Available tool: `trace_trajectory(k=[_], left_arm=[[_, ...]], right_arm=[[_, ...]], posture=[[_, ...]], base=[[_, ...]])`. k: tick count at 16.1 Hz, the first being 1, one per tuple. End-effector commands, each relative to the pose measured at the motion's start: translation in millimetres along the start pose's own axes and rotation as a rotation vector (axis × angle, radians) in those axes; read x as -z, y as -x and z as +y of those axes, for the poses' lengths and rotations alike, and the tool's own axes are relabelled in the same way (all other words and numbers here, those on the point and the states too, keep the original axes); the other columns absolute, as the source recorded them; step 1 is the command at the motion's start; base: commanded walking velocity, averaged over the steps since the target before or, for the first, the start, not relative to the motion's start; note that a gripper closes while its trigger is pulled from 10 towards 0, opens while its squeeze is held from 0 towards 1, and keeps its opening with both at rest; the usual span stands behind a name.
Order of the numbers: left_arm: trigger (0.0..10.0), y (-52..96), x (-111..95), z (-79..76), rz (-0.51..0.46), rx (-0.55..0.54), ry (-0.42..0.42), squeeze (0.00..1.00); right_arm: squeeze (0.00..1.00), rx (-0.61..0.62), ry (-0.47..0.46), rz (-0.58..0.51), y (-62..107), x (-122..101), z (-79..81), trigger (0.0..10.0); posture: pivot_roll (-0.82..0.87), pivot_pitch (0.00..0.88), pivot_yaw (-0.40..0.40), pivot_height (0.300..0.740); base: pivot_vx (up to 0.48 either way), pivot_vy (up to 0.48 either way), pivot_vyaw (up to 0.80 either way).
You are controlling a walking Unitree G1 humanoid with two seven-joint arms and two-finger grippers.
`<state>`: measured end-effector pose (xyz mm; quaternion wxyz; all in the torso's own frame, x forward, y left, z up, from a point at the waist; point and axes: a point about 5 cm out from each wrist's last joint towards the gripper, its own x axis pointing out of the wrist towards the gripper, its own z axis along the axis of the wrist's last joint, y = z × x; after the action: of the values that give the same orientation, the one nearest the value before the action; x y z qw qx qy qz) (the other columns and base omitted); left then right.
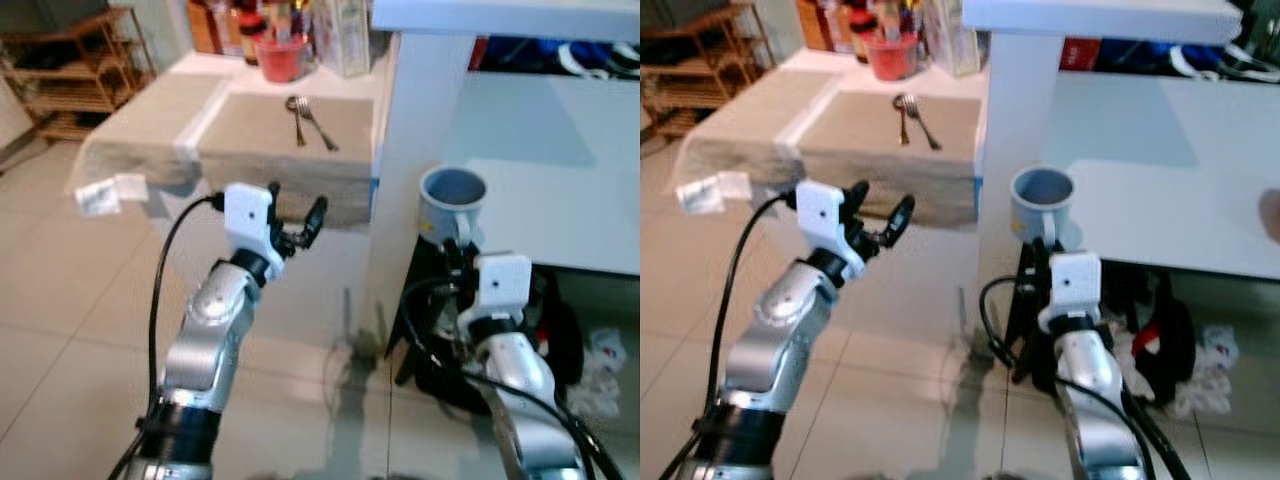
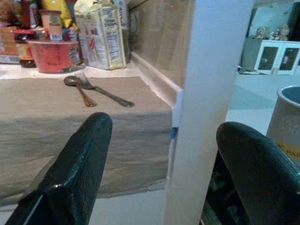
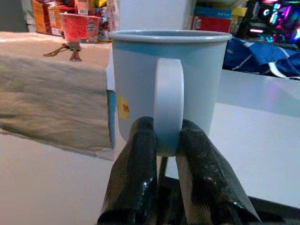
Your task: Setting the table
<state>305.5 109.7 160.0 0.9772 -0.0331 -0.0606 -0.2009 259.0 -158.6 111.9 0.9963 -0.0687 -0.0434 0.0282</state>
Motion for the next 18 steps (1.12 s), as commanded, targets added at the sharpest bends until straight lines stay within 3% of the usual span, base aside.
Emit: trace_trajectory(k=[1,5,18], left_arm=[[10.0,-2.3,-2.5,1.4,-0.005,0.003,-0.012,0.0],[10.0,-5.6,0.5,5.3,0.017,-0.007,-0.018,0.0],[10.0,-7.2,-3.4,-2.2,-0.013,0.061,-0.013,0.0]], right_arm=[[0.0,0.01,0.006,-0.015,-2.8,-4.6,-0.8,0.0],[0.0,0.009,0.008,-0.025,-3.4,-5.3,-1.1,0.0],[0.0,0.015,0.003,-0.024,-3.8,-2.5,-3.1,0.0]], posture=[[-0.04,0.019,0.03,0.74],[-0.04,0.022,0.033,0.74],[-0.04,0.018,0.043,0.74]], base=[[0.0,0.0,0.0],[0.0,-0.314,0.0],[0.265,-0.397,0.0]])
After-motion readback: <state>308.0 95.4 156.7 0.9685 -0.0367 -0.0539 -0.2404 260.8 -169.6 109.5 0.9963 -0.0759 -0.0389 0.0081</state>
